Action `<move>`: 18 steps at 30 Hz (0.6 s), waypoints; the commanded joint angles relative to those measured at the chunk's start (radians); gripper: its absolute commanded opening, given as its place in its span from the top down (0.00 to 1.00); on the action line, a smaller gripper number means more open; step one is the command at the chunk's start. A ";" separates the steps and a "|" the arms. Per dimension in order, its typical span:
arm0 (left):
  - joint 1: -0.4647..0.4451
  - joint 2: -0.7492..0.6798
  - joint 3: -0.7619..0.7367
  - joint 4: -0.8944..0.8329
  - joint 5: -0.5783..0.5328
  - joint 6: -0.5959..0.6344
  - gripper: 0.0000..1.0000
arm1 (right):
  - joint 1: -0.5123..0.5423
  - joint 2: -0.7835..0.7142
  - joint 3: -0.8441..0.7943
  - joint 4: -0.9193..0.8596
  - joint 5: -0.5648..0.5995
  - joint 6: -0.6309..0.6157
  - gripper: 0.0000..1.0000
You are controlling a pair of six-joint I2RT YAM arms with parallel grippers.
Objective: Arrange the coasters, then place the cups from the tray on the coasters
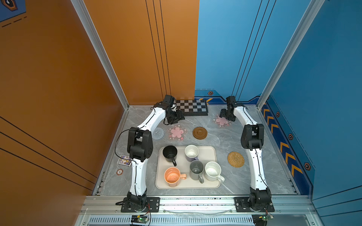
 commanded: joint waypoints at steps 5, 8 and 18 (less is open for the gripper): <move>0.014 -0.006 0.010 -0.005 0.001 0.016 0.39 | 0.008 -0.087 0.019 0.055 0.044 -0.033 0.22; 0.015 0.005 0.017 -0.007 0.006 0.016 0.39 | 0.009 -0.103 0.019 0.069 0.077 -0.048 0.22; 0.018 0.037 0.048 -0.005 0.013 0.011 0.39 | 0.030 -0.050 0.018 0.248 0.033 -0.030 0.24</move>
